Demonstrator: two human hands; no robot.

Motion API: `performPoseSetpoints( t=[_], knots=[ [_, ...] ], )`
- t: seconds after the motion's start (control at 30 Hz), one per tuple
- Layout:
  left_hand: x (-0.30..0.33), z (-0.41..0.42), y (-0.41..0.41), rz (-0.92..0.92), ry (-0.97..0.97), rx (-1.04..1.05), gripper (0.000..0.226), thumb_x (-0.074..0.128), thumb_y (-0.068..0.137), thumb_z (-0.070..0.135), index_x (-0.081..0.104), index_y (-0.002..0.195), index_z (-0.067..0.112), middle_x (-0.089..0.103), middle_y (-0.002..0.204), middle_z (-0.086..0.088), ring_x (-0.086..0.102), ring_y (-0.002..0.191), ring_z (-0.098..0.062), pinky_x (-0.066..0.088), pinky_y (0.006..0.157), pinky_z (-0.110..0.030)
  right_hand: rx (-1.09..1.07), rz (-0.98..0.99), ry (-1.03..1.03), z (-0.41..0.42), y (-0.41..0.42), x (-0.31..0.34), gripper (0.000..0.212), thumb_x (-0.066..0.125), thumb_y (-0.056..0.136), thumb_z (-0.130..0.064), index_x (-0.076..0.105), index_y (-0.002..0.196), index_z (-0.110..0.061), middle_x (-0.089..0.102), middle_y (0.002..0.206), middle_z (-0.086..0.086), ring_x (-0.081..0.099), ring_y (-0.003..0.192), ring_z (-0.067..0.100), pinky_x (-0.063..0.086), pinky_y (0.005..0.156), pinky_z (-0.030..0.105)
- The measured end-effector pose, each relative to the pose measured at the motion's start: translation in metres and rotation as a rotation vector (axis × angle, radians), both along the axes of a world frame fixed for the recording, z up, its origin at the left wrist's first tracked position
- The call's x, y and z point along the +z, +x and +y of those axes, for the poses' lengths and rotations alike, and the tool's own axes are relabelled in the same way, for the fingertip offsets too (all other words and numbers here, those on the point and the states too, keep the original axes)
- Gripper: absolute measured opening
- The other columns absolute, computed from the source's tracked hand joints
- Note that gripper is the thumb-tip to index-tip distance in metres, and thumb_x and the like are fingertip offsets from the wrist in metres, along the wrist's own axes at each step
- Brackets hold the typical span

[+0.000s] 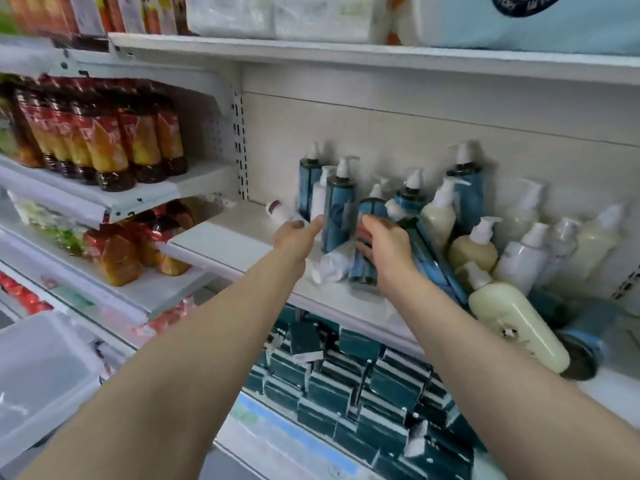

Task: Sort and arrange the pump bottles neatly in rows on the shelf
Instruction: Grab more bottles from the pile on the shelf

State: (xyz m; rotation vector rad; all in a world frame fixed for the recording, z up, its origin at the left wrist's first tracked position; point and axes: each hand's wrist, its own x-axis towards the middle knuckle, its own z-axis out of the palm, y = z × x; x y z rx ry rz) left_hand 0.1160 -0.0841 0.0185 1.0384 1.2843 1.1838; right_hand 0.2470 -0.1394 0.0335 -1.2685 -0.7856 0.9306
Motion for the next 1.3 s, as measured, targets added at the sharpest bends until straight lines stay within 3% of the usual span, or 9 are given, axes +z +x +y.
performPoseSetpoints(
  t=[0.23,0.43,0.5,0.6,0.73,0.8,0.9,1.07,1.3],
  knots=[
    [0.007,0.031,0.004,0.003,0.052,-0.111,0.058,0.074,0.087,0.039,0.051,0.132,0.011,0.054,0.123,-0.005,0.051,0.106,-0.023,0.04,0.088,-0.028,-0.147,0.047,0.027,0.002,-0.013,-0.015,0.007,0.06,0.099,-0.02,0.066,0.096,-0.02,0.073,0.101,-0.002,0.069,0.092,0.01,0.054,0.077,0.026],
    [-0.017,0.039,0.007,0.157,-0.014,-0.296,0.05,0.081,0.081,0.028,0.058,0.119,0.006,0.064,0.117,-0.006,0.061,0.106,-0.025,0.049,0.093,-0.031,-0.232,0.041,0.019,0.009,-0.022,-0.021,0.005,0.062,0.099,-0.021,0.066,0.1,-0.019,0.072,0.11,0.004,0.068,0.102,0.016,0.056,0.091,0.033],
    [-0.02,0.035,0.005,0.203,-0.116,-0.419,0.068,0.086,0.075,0.031,0.055,0.129,0.002,0.065,0.126,-0.009,0.062,0.11,-0.028,0.052,0.097,-0.037,-0.252,0.036,0.018,0.011,-0.025,-0.021,0.006,0.061,0.099,-0.021,0.066,0.101,-0.019,0.072,0.107,0.002,0.068,0.101,0.016,0.056,0.091,0.033],
    [-0.017,0.031,0.003,0.297,-0.205,-0.513,0.092,0.087,0.075,0.031,0.031,0.143,0.007,0.051,0.138,-0.011,0.057,0.116,-0.032,0.054,0.086,-0.04,-0.263,0.031,0.018,0.014,-0.028,-0.021,0.006,0.061,0.099,-0.022,0.066,0.101,-0.019,0.071,0.103,0.0,0.067,0.098,0.013,0.056,0.093,0.033],
    [-0.017,0.025,0.001,0.379,-0.282,-0.583,0.07,0.073,0.089,0.012,0.029,0.142,0.008,0.049,0.125,-0.011,0.055,0.094,-0.026,0.054,0.071,-0.031,-0.263,0.02,0.031,0.014,-0.031,-0.022,0.007,0.062,0.098,-0.022,0.067,0.101,-0.019,0.071,0.102,0.0,0.067,0.098,0.013,0.056,0.094,0.034],
    [-0.022,0.027,-0.002,0.349,-0.253,-0.561,0.056,0.073,0.088,0.007,0.04,0.132,0.007,0.051,0.114,-0.009,0.055,0.08,-0.021,0.05,0.059,-0.028,-0.269,0.011,0.037,0.012,-0.031,-0.022,0.007,0.063,0.098,-0.022,0.068,0.102,-0.019,0.071,0.103,-0.001,0.067,0.097,0.012,0.056,0.094,0.033],
    [-0.021,0.031,-0.011,0.335,-0.163,-0.44,0.056,0.08,0.082,0.011,0.05,0.129,0.003,0.059,0.097,-0.009,0.056,0.07,-0.019,0.051,0.063,-0.031,-0.269,-0.01,0.04,0.01,-0.03,-0.021,0.009,0.063,0.098,-0.023,0.068,0.105,-0.019,0.071,0.105,-0.002,0.067,0.099,0.012,0.056,0.097,0.034],
    [-0.004,0.035,-0.024,0.248,-0.057,-0.228,0.05,0.087,0.072,0.022,0.059,0.111,0.007,0.066,0.11,-0.012,0.065,0.099,-0.029,0.056,0.092,-0.04,-0.258,-0.103,0.034,0.007,-0.036,-0.02,0.024,0.066,0.096,-0.023,0.068,0.119,-0.019,0.07,0.115,-0.006,0.065,0.108,0.012,0.053,0.103,0.037],
    [0.046,0.022,-0.02,0.225,0.204,-0.058,0.029,0.082,0.075,0.031,0.06,0.09,0.019,0.064,0.092,-0.001,0.065,0.093,-0.023,0.055,0.082,-0.035,-0.147,-0.231,0.075,-0.003,-0.038,-0.015,0.042,0.065,0.097,-0.019,0.057,0.139,-0.017,0.063,0.136,-0.003,0.06,0.113,0.005,0.046,0.089,0.014]
  ],
)
